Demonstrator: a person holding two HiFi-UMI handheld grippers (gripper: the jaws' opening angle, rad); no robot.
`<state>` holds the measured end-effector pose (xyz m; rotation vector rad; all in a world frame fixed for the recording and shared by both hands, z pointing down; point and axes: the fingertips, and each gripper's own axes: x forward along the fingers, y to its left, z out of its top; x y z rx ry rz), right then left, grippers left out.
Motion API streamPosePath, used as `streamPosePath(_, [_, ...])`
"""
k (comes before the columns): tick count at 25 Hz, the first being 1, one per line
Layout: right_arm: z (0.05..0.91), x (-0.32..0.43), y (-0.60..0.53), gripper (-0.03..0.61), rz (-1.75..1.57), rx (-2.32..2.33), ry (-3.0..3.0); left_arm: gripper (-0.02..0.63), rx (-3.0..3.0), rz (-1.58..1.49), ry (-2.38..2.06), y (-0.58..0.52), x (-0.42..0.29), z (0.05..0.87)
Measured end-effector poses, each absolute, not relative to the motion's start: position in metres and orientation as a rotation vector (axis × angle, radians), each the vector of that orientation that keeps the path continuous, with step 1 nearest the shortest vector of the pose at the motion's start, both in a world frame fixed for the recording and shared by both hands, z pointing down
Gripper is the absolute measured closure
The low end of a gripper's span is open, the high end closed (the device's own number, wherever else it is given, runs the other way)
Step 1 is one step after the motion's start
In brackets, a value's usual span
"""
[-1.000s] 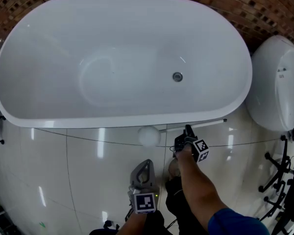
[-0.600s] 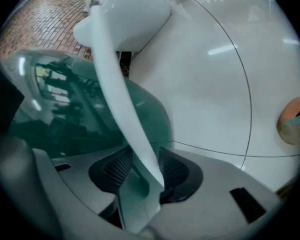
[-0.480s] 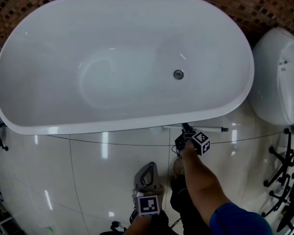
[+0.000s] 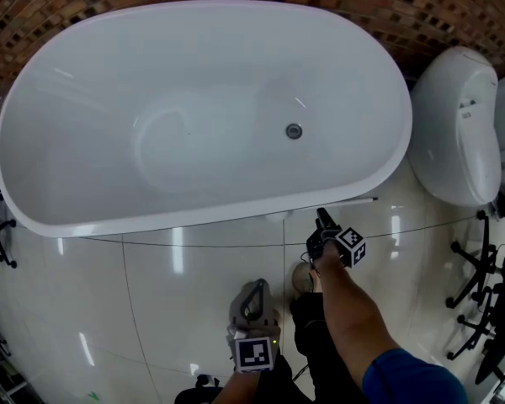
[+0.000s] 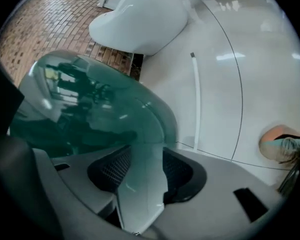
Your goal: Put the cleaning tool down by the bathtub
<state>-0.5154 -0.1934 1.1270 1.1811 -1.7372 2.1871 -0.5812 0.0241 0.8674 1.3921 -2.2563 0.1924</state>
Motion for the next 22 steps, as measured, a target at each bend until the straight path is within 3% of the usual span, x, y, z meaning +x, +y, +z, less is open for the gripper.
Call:
streamPosePath(6, [1.055,-0.480,-0.182,0.471,2.059,1.096,-1.870,0.614,1.440,0.202,-2.227,0.014,-0.576,0.821])
streamPosePath(12, [0.948,-0.428,-0.171,0.522,1.606,0.970,-2.042,0.612,1.539,0.248,-2.178,-0.004,-0.565,0.738])
streamPosePath(14, [0.907,-0.420,-0.168,0.571,1.535,0.905,-2.093,0.612,1.585,0.286,-2.130,-0.008,-0.555,0.718])
streamPosePath(22, [0.777,-0.386,-0.165,0.578,1.619,0.907,-2.197,0.614,1.748,0.381,-2.027,-0.026,-0.519,0.634])
